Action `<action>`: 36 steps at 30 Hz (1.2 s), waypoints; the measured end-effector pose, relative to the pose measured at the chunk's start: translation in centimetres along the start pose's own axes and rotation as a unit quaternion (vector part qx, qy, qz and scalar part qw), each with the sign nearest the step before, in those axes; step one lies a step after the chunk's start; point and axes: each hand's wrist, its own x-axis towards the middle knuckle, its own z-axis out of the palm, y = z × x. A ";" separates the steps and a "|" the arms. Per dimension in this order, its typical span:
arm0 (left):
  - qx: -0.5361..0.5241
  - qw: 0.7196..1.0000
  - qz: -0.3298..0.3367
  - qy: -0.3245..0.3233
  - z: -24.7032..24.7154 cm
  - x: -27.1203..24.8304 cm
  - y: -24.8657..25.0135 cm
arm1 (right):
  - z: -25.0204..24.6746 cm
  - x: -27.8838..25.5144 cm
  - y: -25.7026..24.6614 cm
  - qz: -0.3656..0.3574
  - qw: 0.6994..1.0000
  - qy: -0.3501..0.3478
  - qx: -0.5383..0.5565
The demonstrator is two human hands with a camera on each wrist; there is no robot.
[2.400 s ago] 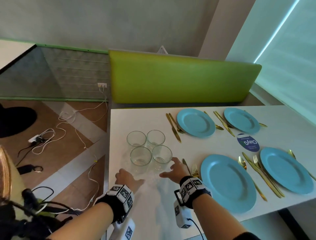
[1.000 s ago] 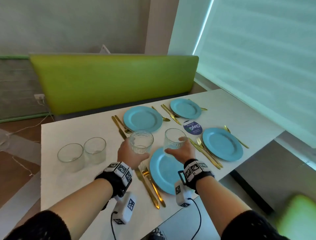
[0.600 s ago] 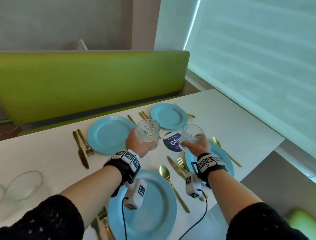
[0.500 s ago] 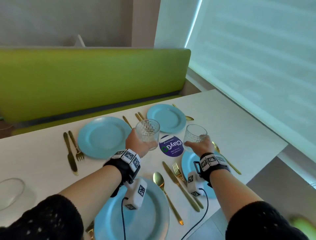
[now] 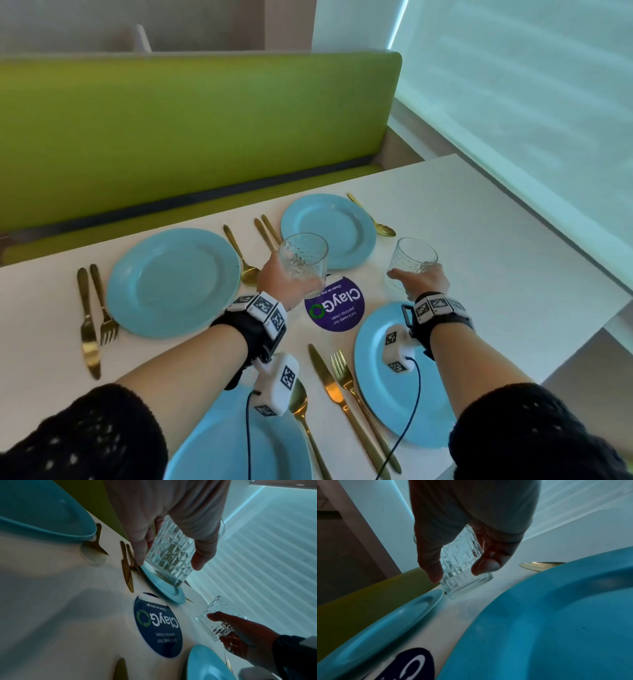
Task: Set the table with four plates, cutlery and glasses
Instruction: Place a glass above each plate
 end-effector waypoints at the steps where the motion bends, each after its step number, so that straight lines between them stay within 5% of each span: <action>1: 0.000 1.000 -0.005 0.002 0.2 0.2 -0.2 | 0.2 0.3 0.0 0.001 1.000 0.002 0.002; 36: 0.088 0.991 0.022 -0.101 3.8 0.2 -2.5 | -0.4 -0.4 1.2 0.003 0.992 -0.014 0.122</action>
